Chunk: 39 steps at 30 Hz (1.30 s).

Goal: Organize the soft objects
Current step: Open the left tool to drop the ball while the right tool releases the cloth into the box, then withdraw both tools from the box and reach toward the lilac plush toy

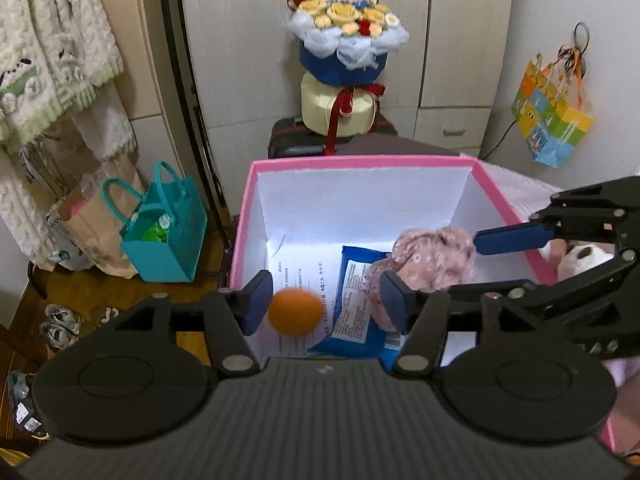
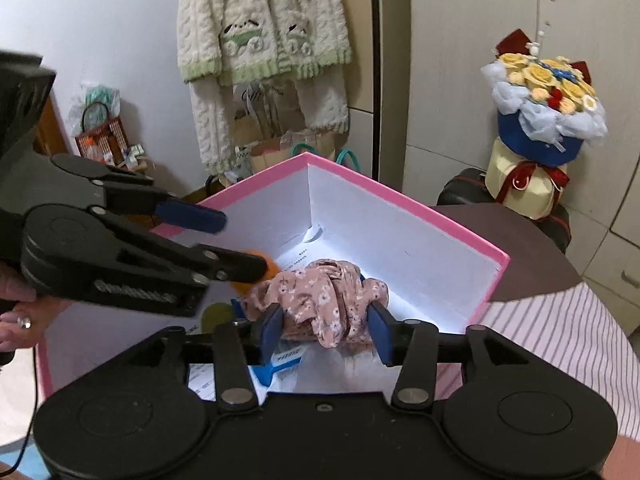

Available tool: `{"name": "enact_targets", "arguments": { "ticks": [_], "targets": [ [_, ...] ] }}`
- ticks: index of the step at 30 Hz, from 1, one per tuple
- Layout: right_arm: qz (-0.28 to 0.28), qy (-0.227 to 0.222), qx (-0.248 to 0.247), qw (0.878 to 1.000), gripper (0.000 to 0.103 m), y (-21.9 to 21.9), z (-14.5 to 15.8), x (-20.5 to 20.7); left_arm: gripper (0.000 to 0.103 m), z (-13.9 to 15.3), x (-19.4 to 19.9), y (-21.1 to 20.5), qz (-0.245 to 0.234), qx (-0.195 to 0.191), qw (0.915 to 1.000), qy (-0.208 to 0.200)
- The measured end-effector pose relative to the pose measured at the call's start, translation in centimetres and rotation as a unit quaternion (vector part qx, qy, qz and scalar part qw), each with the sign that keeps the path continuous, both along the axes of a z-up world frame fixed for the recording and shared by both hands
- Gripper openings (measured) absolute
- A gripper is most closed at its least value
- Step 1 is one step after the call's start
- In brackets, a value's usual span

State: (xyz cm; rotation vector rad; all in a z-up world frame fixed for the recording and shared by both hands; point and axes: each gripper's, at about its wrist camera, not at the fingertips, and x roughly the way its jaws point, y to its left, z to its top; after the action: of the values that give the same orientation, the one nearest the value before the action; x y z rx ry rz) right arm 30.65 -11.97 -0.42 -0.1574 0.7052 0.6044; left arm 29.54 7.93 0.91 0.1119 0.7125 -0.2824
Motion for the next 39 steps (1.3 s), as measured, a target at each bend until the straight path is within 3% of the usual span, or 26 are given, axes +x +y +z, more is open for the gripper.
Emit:
{"name": "enact_targets", "arguments": {
  "ticks": [3,5,22,26,34,39],
  "targets": [
    [0.0,-0.013,0.017,1.0,0.064,-1.2,0.8,-1.7,0.062,0.9,-1.9,1.2,-0.005,-0.006,0.9996,-0.027],
    [0.001,-0.021,0.021,1.0,0.065,-1.6,1.5,-3.1,0.062,1.4,-3.2,2.0,0.015,-0.009,0.9993,-0.035],
    [-0.009,-0.034,0.047,0.998,0.067,-5.8,5.6,-15.5,0.073,6.2,-15.1,1.9,-0.076,-0.033,0.9953,-0.051],
    [-0.012,-0.031,0.051,0.998,0.067,-7.6,6.0,-18.5,0.075,6.5,-17.2,0.8,-0.109,-0.036,0.9925,-0.041],
    [-0.03,0.005,0.034,0.999,0.067,-10.8,5.2,-23.5,0.075,6.1,-20.9,-3.1,-0.153,-0.008,0.9878,-0.031],
    [-0.041,-0.004,0.028,0.999,0.068,-12.5,3.9,-25.3,0.077,5.5,-21.5,-7.0,-0.187,-0.006,0.9822,-0.017]
  ]
}}
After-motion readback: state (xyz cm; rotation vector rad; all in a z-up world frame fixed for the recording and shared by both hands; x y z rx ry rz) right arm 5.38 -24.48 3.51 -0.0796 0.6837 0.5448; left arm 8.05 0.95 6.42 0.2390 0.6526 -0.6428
